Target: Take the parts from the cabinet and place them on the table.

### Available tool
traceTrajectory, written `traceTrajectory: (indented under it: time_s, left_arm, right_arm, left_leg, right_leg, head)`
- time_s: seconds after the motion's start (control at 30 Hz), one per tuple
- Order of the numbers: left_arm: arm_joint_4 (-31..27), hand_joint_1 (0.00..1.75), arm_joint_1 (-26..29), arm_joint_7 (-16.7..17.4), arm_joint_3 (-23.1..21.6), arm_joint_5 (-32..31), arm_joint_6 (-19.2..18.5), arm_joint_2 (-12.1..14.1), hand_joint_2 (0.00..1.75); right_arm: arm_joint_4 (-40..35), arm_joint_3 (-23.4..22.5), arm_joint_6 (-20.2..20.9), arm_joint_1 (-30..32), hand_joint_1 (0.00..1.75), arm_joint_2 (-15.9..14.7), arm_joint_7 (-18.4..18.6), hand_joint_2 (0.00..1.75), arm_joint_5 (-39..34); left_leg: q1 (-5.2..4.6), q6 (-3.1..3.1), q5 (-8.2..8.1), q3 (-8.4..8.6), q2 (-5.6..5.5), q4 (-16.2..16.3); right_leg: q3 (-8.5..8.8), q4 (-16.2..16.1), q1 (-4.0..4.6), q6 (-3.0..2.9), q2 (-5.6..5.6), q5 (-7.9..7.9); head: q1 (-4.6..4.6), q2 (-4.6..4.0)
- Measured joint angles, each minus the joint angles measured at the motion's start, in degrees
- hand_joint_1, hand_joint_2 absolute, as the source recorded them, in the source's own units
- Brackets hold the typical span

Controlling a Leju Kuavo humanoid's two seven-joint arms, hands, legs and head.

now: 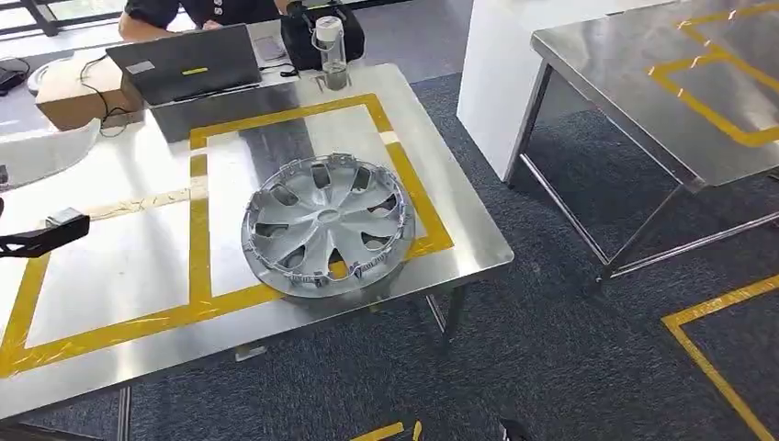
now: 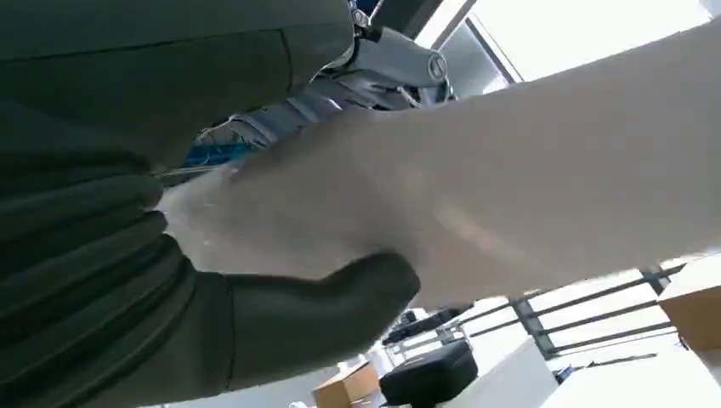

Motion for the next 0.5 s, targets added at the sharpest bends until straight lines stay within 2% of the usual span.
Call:
traceTrajectory:
  time_s: [0.07, 0.1, 0.27, 0.5]
  left_arm:
    - [0.2, 0.0, 0.01, 0.02, 0.0, -0.02, -0.04, 0.13, 1.75]
    - [0.29, 0.0, 0.01, 0.09, 0.0, -0.04, -0.04, 0.13, 0.0]
    - [0.26, 0.0, -0.02, 1.07, -0.2, -0.2, 0.88, 0.09, 0.0]
    - [0.24, 0.0, -0.02, 0.24, -0.33, -0.2, 2.34, 0.51, 0.0]
  right_arm:
    - [0.0, -0.04, 0.2, -0.01, 0.0, 0.2, -0.02, 0.0, 0.0]
    - [0.0, -0.07, 0.24, 0.0, 0.0, 0.31, -0.02, 0.0, 0.0]
    - [0.0, -0.2, 1.12, -0.01, 0.0, 0.68, 0.0, 0.0, 0.42]
    - [-0.02, -0.2, 1.77, -0.03, 0.0, 0.79, 0.0, 0.0, 0.96]
  left_leg:
    - [0.0, 0.0, 0.0, 0.0, 0.01, 0.0]
    - [0.0, 0.0, 0.0, 0.0, 0.03, 0.0]
    - [0.0, 0.0, 0.0, 0.03, 0.07, 0.0]
    - [0.0, 0.0, 0.0, 0.02, 0.07, 0.0]
  right_leg:
    - [0.0, 0.0, 0.0, 0.0, -0.01, 0.0]
    - [0.0, 0.0, 0.0, 0.0, 0.0, 0.0]
    - [0.01, 0.0, -0.03, 0.0, 0.02, 0.01]
    - [0.02, -0.01, -0.02, 0.0, 0.02, 0.01]
  head:
    - [0.02, 0.0]
    - [0.04, 0.0]
    - [0.02, 0.0]
    - [0.02, 0.0]
